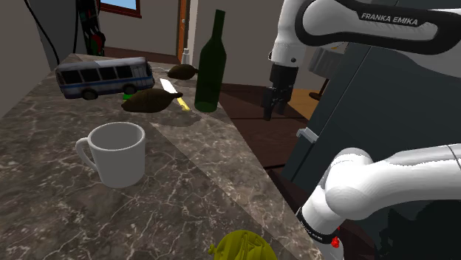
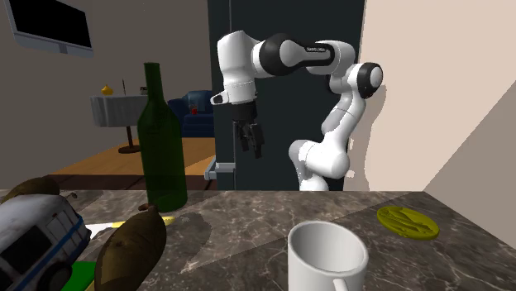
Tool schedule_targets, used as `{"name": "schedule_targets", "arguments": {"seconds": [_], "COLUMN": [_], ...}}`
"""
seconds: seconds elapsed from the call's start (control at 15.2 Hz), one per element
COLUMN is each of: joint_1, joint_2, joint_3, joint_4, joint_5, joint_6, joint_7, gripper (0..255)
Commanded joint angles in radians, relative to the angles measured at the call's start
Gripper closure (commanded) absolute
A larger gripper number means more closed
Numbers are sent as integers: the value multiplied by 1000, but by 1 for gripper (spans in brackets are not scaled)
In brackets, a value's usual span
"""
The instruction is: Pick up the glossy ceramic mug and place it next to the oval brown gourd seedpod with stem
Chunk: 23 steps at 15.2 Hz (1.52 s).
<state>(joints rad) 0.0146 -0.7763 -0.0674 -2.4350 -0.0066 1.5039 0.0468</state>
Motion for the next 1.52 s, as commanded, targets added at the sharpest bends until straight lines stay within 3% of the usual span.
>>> {"name": "schedule_targets", "arguments": {"seconds": [0.0,0.79,1.45], "joint_1": [0,98,142], "joint_2": [0,199,454], "joint_3": [0,229,402], "joint_4": [0,162,413], "joint_5": [0,175,205], "joint_6": [0,94,156], "joint_7": [0,258,474], "gripper": [0,0,0]}}
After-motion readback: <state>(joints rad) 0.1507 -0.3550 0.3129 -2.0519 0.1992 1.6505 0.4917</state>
